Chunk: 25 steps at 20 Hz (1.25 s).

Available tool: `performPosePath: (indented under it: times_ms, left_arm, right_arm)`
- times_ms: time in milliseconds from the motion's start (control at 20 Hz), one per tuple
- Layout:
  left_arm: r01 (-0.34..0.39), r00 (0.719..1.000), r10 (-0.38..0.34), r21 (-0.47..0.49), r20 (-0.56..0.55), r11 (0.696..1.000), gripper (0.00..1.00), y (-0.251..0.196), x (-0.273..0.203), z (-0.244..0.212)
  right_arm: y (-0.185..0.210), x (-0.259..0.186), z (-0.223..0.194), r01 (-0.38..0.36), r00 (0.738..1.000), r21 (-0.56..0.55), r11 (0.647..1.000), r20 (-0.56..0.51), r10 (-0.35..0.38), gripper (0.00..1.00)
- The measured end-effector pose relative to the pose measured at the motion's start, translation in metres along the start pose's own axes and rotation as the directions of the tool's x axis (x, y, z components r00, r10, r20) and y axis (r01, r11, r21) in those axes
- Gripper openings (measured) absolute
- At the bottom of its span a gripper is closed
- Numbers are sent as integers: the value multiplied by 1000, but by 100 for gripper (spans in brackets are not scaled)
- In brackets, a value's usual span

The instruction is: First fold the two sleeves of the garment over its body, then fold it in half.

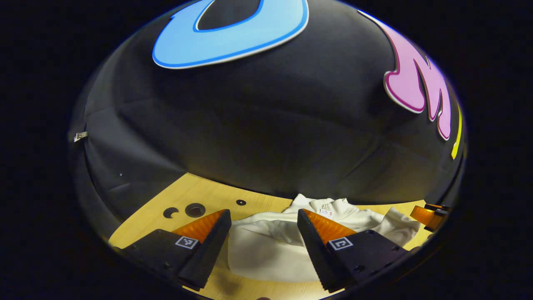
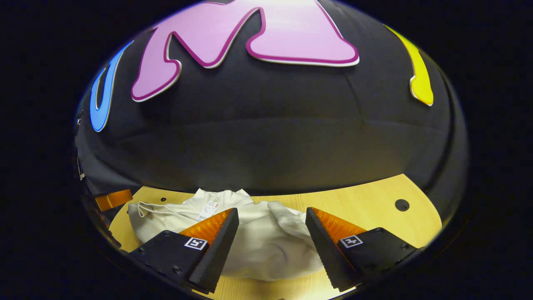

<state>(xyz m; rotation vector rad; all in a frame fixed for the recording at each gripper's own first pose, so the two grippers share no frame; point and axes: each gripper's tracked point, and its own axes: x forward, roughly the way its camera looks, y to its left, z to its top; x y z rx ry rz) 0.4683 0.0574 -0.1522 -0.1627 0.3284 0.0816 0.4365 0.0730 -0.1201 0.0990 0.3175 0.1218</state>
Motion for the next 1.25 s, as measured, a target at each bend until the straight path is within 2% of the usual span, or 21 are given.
performPosePath:
  times_ms: [350, 500, 550, 650, 850, 1000, 1100, 1250]
  left_arm:
    - [-19, 998, 20, -7, 66, 1000, 98, 22, -106, 27]
    - [-3, 992, 2, 5, 129, 1000, 98, 28, -163, 44]
    - [30, 989, -29, 0, 146, 1000, 98, 24, -183, 50]
    - [47, 981, -47, 4, 188, 999, 98, 32, -219, 62]
    - [64, 969, -66, 18, 238, 998, 97, 44, -286, 74]
    - [68, 962, -73, 28, 265, 997, 98, 53, -330, 70]
    - [62, 959, -72, 43, 274, 997, 98, 62, -357, 64]
    - [79, 965, -81, 21, 248, 997, 97, 62, -391, 48]
  right_arm:
    - [-15, -88, 32, 54, 996, -44, 998, 73, -51, 99]
    - [-19, -129, 45, 71, 993, -42, 997, 101, -66, 98]
    - [-19, -143, 47, 69, 993, -39, 997, 102, -65, 98]
    - [-17, -171, 54, 56, 992, -38, 998, 116, -51, 98]
    - [-25, -233, 68, 80, 983, -110, 991, 172, -61, 99]
    - [-27, -280, 62, 107, 976, -142, 984, 205, -76, 99]
    - [-20, -311, 52, 97, 973, -120, 988, 220, -69, 99]
    - [-7, -345, 25, 47, 985, -57, 997, 170, -37, 98]
